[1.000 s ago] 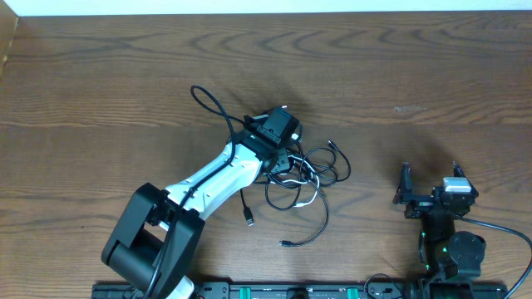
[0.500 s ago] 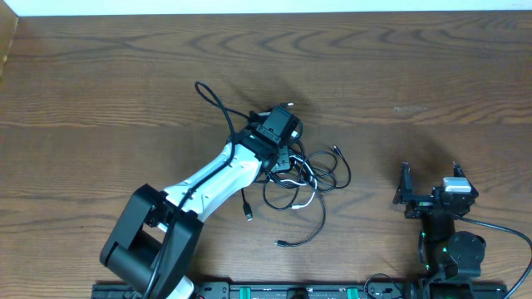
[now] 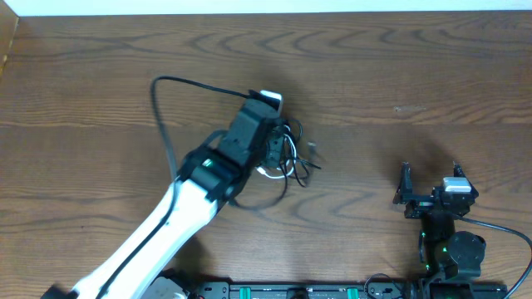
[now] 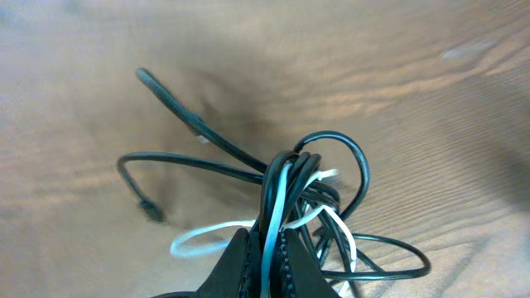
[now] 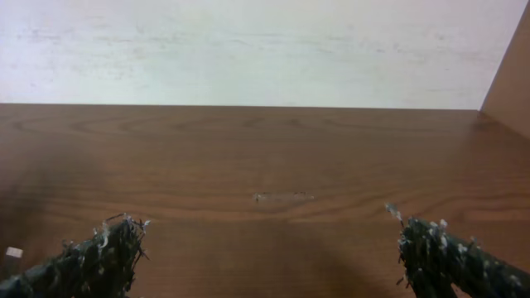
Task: Untangle cables
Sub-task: 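Lift the cable bundle with the left gripper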
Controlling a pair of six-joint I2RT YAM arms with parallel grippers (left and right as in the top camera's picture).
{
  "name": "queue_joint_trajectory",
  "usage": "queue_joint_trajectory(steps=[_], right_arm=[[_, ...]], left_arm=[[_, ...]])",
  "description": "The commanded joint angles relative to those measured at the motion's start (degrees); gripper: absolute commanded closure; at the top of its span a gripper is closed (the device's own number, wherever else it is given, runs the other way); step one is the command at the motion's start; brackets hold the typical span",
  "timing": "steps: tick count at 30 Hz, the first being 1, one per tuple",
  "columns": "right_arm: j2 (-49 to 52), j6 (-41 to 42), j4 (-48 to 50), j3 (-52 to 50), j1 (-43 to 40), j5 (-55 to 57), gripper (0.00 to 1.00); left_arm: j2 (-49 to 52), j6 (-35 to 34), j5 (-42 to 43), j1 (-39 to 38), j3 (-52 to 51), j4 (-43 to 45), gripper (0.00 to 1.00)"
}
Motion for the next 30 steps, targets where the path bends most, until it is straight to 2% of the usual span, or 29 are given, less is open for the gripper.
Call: queue_joint_trajectory(steps=[1,10,22,30], right_arm=[[-0.37,0.79,-0.26,-0.07,-0.46,-0.33,0.01],[-0.37,0.79,-0.26,-0.07,-0.46,-0.33,0.01],[-0.37,0.81,1.33,-0.07,-0.46,-2.34,0.01],[-0.37,0.87,2.64,-0.07,-0.44,-3.41,0.01]], left_arm=[[-4.52,5.79,-0.7,-0.11,1.86,0.13,0.92],[-10.69,5.7,-0.68,-0.11,1.86,3.78,0.93],[-10.64,5.73,-0.44,-0.11,1.86,14.29,0.93],[-10.64,8.35,8.15,-0.11,1.86,15.28,0.93]])
